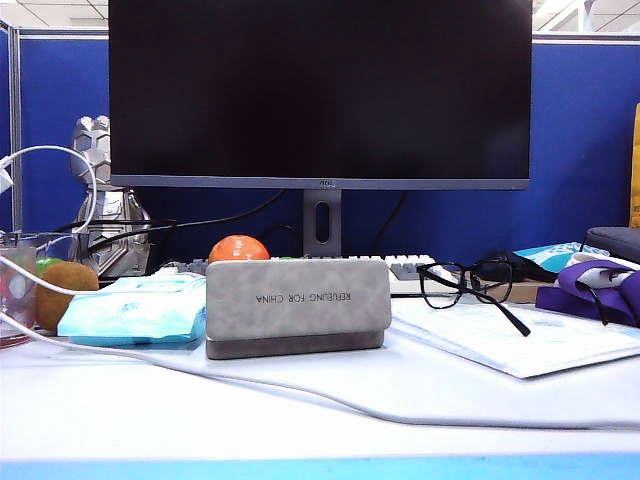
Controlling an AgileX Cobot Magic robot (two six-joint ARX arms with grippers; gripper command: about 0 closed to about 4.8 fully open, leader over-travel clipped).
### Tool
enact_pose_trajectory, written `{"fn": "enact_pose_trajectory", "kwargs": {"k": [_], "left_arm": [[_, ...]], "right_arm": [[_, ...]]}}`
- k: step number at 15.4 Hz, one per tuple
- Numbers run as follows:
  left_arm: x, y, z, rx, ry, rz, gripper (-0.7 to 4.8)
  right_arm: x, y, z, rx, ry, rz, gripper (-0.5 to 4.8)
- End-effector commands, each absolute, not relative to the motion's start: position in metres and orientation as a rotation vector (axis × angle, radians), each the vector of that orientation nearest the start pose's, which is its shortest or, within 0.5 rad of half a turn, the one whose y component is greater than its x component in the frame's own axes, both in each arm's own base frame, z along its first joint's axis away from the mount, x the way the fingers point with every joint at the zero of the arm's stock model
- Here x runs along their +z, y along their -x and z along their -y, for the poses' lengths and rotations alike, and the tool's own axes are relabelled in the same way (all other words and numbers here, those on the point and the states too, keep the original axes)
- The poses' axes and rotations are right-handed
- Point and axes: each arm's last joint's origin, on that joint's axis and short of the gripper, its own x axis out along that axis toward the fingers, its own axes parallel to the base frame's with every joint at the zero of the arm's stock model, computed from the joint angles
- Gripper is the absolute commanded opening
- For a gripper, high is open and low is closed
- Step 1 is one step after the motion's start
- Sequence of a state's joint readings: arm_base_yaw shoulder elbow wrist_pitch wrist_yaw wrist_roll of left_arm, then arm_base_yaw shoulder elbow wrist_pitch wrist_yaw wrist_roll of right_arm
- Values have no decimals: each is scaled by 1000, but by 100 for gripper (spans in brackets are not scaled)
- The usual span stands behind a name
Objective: Pick up the glasses, fold the temples of the glasses, place the glasses into the glasses case, and finally close the glasses case.
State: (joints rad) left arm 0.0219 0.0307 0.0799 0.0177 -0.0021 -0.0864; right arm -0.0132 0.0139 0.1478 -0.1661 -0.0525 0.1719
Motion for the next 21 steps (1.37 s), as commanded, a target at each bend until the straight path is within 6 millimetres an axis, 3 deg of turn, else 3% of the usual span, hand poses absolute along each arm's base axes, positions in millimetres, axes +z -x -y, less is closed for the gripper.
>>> {"fn": "enact_pose_trajectory", "kwargs": {"k": [1, 4, 6, 8, 11, 14, 15, 18, 21], "left_arm": [[234, -86, -3, 62, 107, 184, -5], [274, -89, -6, 138, 116, 205, -5], [313, -103, -6, 144, 115, 191, -5], [347, -124, -2, -16, 100, 151, -5], [378, -167, 7, -283, 50, 18, -5], [381, -193, 20, -410, -22, -193, -5], [379, -205, 32, -510, -54, -226, -5], [370, -219, 50, -681, -45, -262, -5], [345, -238, 89, -824, -117, -346, -5]], "right_arm": [[242, -72, 0, 44, -206, 109, -1], [283, -56, -1, 58, -208, 202, -1], [324, -49, -1, 62, -204, 251, -1], [364, -47, -1, 76, -201, 296, -1], [427, -53, -3, 142, -188, 327, -1], [473, -77, -5, 218, -174, 294, -1], [485, -98, -7, 299, -169, 229, -1], [488, -134, -14, 409, -174, 146, -1], [468, -184, -41, 599, -195, -12, -1]]}}
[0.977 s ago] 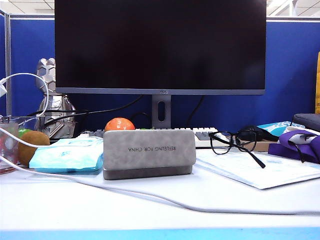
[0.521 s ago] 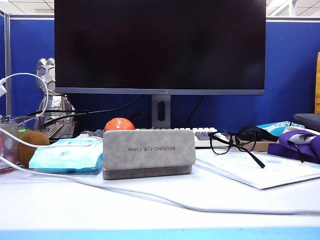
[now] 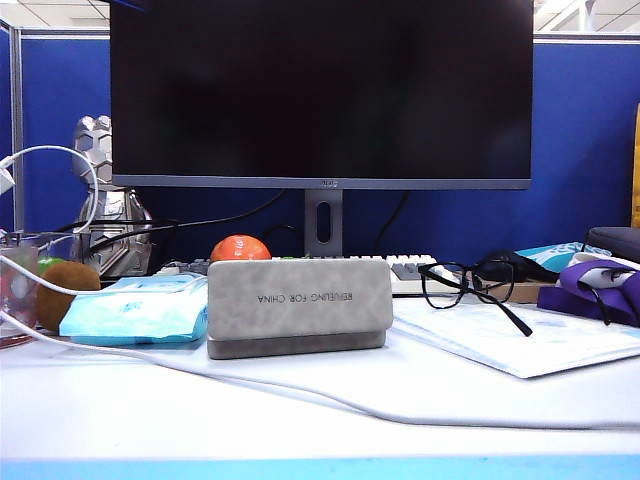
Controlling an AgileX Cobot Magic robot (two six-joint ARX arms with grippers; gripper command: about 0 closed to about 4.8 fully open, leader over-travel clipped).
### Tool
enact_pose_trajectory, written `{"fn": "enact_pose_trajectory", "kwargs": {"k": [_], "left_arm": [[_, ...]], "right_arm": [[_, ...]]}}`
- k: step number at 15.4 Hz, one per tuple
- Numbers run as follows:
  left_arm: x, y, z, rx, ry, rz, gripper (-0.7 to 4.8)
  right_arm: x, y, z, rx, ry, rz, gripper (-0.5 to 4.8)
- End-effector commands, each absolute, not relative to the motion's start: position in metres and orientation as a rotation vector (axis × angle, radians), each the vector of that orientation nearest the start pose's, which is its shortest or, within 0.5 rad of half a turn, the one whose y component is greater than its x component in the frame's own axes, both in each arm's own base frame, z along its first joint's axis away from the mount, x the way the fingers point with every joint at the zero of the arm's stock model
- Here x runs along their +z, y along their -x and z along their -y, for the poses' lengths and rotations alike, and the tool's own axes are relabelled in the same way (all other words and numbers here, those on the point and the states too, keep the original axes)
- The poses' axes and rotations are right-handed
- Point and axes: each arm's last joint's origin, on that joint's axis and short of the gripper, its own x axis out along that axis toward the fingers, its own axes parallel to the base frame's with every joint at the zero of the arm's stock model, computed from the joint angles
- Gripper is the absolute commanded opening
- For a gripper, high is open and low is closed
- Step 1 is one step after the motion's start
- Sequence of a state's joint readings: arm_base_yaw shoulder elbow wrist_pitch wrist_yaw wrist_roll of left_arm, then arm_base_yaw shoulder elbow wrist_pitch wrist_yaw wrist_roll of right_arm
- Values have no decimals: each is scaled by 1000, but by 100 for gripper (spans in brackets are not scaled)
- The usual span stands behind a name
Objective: Pick up the glasses, fold the temples of the glasses, place the glasses into the glasses case, and finally close the glasses case.
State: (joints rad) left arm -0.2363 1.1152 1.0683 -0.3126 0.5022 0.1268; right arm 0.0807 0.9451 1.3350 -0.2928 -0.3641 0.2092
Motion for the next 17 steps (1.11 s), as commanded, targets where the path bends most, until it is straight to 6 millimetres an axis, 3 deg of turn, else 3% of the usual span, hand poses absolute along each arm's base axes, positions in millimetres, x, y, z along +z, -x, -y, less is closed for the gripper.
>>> {"fn": "enact_pose_trajectory", "kwargs": {"k": [1, 3, 7, 9, 17], "left_arm": [[337, -242, 98, -861, -144, -369, -5], [325, -250, 107, -886, -156, -416, -5], [312, -257, 123, -903, -173, -458, -5], [317, -267, 138, -939, -180, -477, -5], [343, -292, 168, -938, -227, -444, -5]], "right_arm": [[462, -193, -51, 669, -199, -57, -1], [453, -208, -69, 723, -192, -121, -1], [434, -224, -71, 586, -147, -237, -1], [422, -225, -66, 415, -91, -338, -1], [390, -247, -71, 387, -16, -541, -1]]}}
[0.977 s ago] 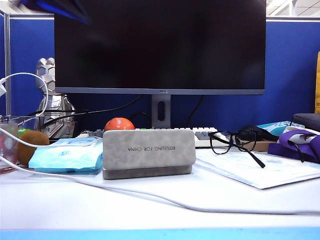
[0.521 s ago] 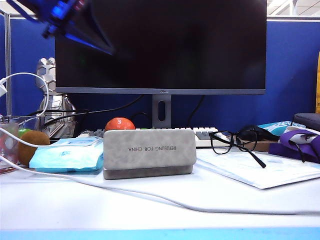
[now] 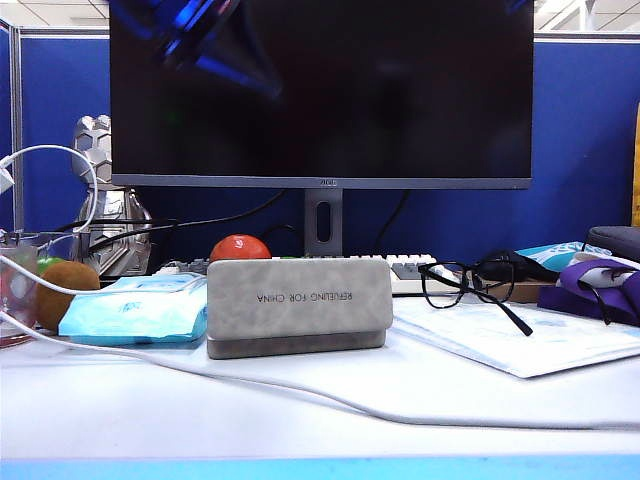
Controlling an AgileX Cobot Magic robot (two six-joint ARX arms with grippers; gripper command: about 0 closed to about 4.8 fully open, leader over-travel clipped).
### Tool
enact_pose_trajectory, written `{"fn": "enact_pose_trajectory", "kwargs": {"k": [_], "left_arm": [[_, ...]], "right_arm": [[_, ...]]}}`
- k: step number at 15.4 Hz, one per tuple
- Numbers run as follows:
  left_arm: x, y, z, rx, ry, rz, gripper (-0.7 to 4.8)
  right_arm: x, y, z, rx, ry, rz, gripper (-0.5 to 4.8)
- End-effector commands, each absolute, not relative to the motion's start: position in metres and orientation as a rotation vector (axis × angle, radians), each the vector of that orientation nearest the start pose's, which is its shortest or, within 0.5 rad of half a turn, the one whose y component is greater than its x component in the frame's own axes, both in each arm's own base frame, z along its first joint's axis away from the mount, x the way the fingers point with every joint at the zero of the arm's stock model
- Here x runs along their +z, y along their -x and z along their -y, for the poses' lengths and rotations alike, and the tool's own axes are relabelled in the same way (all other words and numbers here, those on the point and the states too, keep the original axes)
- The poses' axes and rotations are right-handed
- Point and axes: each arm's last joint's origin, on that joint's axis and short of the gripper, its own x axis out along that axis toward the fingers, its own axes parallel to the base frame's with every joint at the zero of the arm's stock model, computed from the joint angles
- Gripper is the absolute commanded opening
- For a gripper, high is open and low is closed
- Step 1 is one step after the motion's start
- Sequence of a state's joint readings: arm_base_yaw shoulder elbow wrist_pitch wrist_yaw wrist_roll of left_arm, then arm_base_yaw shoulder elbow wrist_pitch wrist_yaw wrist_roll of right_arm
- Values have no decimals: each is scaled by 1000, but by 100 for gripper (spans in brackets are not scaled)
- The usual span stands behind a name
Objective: Pick up the glasses, fold the temples of the glasses, place the glasses into the glasses case, and finally close the glasses case.
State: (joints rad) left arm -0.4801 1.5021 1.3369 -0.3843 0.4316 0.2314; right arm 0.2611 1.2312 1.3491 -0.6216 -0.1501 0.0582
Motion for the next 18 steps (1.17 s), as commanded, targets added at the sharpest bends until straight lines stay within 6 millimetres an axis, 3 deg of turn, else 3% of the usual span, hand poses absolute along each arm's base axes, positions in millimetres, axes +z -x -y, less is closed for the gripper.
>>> {"fn": "enact_pose_trajectory", "kwargs": {"k": [1, 4, 7, 9, 10, 11, 15, 17, 18], "left_arm": [[345, -292, 168, -928, -228, -439, -5], [342, -290, 167, -904, -139, -527, -5], [342, -289, 168, -912, -139, -525, -5], [344, -288, 169, -937, -126, -524, -5], [344, -288, 169, -937, -126, -524, -5], [344, -288, 169, -955, -121, -521, -5], [345, -287, 170, -1000, -108, -507, -5], [345, -287, 170, -1021, -101, -508, -5], [345, -286, 170, -1021, -101, -507, -5]], "right_arm": [[383, -255, -72, 384, -4, -577, -1], [360, -278, -78, 409, 89, -647, -1], [344, -295, -82, 379, 47, -690, -1], [322, -316, -78, 137, -445, -827, -1], [317, -320, -76, 122, -488, -842, -1], [302, -336, -72, 79, -647, -881, -1], [279, -372, -68, -37, -1150, -857, -1], [262, -383, -71, -97, -1287, -883, 0], [252, -388, -74, -119, -1315, -905, 39]]}}
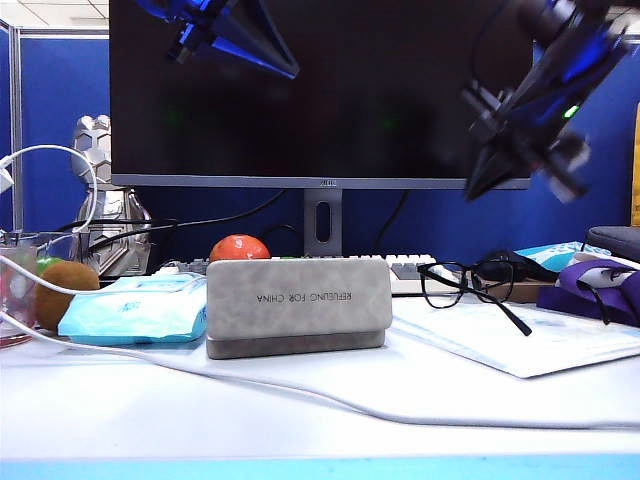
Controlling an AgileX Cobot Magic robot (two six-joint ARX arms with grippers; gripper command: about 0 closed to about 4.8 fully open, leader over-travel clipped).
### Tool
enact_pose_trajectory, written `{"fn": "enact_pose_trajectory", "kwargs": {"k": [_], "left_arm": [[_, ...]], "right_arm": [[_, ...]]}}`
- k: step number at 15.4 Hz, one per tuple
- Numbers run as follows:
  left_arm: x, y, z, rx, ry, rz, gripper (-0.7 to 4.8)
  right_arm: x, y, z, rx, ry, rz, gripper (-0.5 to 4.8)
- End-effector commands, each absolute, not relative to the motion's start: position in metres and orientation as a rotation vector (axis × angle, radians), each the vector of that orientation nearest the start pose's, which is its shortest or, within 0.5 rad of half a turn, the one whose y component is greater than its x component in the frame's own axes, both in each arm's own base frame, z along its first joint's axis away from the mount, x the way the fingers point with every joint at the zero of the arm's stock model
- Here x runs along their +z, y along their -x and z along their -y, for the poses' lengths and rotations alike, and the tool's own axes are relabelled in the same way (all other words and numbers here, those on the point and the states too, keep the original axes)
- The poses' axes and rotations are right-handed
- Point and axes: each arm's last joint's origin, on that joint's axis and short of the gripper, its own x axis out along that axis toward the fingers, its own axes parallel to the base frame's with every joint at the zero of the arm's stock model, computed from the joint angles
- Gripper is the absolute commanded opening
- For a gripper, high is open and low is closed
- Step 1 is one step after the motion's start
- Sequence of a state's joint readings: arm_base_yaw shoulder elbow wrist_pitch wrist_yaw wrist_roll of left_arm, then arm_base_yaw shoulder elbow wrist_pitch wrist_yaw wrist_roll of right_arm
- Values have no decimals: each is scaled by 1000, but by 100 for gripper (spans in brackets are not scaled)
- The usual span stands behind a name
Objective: Pick up the glasses, fold the temples of the glasses, place the glasses into the glasses case, and finally close the glasses case.
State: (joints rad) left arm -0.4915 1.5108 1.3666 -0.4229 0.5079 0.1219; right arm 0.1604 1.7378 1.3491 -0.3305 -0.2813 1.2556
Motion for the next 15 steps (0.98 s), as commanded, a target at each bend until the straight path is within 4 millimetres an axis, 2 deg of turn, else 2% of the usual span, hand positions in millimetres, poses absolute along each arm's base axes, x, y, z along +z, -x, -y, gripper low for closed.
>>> {"fn": "enact_pose_trajectory", "kwargs": {"k": [1, 2, 4, 7, 9, 11, 12, 15], "left_arm": [[346, -286, 170, -1021, -101, -506, -5], [347, -285, 170, -1022, -101, -502, -5], [349, -284, 169, -1030, -98, -495, -5], [350, -283, 169, -1046, -91, -493, -5], [350, -283, 169, -1046, -91, -494, -5], [350, -283, 169, -1046, -91, -494, -5], [350, -283, 169, -1046, -91, -494, -5], [350, -283, 169, -1046, -91, -494, -5]], "right_arm": [[244, -391, -76, -129, -1316, -919, 182], [237, -395, -77, -138, -1314, -927, 319], [232, -397, -75, -190, -1297, -897, 314], [230, -398, -74, -237, -1274, -852, 256], [223, -401, -75, -219, -1222, -867, 256], [227, -401, -74, -99, -1019, -854, 256], [243, -397, -69, 35, -755, -797, 256], [274, -386, -67, 347, -103, -621, 257]]}}
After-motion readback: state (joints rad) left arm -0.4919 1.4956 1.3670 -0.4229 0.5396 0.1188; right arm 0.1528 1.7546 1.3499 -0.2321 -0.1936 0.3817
